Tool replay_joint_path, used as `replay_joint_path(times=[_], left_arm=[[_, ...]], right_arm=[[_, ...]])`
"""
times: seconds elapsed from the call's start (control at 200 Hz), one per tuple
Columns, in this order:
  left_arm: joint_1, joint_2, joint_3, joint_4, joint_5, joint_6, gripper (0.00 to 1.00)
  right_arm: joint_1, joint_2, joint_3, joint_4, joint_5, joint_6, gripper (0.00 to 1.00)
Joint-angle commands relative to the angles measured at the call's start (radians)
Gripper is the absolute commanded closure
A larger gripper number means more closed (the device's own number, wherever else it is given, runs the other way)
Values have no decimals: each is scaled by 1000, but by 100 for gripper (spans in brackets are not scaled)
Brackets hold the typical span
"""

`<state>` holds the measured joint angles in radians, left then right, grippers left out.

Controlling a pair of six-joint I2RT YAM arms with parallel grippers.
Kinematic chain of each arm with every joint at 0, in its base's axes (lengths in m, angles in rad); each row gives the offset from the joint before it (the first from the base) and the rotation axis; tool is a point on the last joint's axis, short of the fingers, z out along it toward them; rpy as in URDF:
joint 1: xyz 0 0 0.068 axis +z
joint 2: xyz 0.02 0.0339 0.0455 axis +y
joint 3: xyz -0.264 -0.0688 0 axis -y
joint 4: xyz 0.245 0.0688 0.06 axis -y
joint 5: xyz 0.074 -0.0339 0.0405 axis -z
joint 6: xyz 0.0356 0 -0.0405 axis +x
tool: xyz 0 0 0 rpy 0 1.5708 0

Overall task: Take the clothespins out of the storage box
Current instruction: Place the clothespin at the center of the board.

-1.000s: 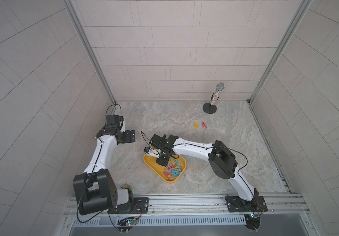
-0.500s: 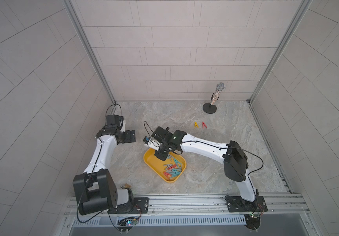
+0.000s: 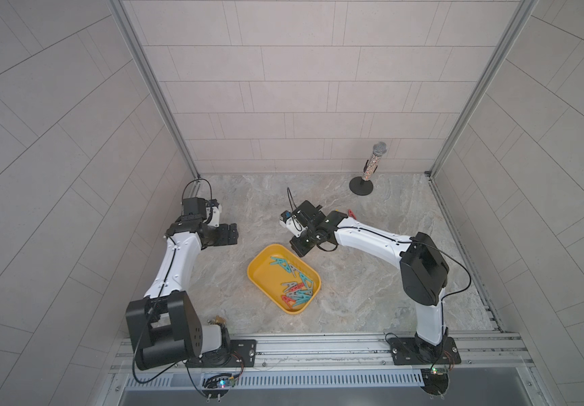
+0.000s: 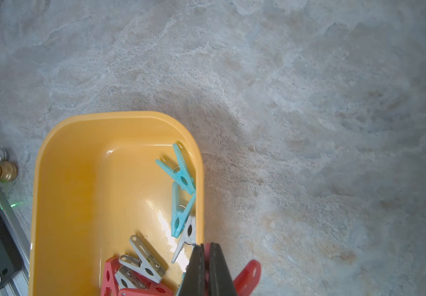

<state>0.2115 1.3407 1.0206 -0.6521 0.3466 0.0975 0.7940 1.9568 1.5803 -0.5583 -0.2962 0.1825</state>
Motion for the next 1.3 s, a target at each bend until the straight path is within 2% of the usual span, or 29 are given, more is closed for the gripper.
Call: replay_joint_path(times=[0.0,0.29,0.705,0.996,1.171,1.296], left_arm=[[6,-14,-15,-34,113,34,0],[5,0,-13,-52,157,50,0],[5,3,-10,-53,149,51,0],[5,-1,-7,-53,144,47,0],[5,0,-8,-53,142,47,0],[5,0,-7,-53,145,47,0]], right_arm=[[-28,-65,-47,39,-25,72,100],[-163,-116,-172,69,17,185,100],[-412,-151,-284,60,42,209,100],[-583,-116,-272,32,68,217,100],[-621,-75,-233,22,147,219,100],[-645,-16,-178,20,132,218,100]])
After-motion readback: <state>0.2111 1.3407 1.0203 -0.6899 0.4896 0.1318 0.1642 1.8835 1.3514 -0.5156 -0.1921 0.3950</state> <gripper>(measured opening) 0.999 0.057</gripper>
